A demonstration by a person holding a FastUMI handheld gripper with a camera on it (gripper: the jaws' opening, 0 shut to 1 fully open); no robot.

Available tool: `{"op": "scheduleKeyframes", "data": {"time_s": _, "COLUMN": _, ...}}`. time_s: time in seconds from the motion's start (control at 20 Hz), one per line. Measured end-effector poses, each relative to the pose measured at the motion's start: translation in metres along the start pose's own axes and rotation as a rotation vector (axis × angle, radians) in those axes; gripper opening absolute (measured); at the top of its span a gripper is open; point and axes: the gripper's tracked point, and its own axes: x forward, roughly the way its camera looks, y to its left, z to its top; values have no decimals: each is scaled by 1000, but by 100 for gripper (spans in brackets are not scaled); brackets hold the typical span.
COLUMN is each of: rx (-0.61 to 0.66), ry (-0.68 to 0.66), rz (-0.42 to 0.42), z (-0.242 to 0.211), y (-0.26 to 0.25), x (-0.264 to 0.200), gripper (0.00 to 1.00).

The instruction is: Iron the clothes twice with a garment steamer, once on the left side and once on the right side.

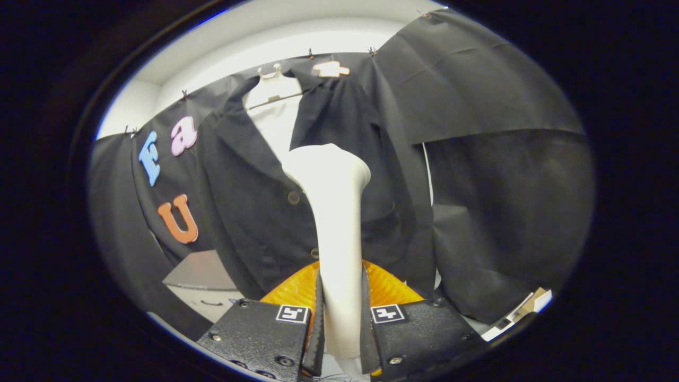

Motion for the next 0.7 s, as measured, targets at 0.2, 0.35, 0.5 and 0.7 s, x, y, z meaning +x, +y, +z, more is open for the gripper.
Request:
{"op": "scheduleKeyframes", "data": {"time_s": 0.2, "rx": 8, "ry": -110, "rz": 2, "z": 77, "y": -9, "x": 17, "gripper": 30}}
{"op": "scheduleKeyframes", "data": {"time_s": 0.35, "rx": 11, "ry": -179, "rz": 22, "z": 128, "y": -4, "x": 33, "gripper": 30}}
{"op": "scheduleKeyframes", "data": {"time_s": 0.5, "rx": -2, "ry": -227, "rz": 50, "z": 168, "y": 10, "x": 50, "gripper": 30}}
{"op": "scheduleKeyframes", "data": {"time_s": 0.7, "rx": -21, "ry": -232, "rz": 84, "z": 191, "y": 28, "x": 79, "gripper": 30}}
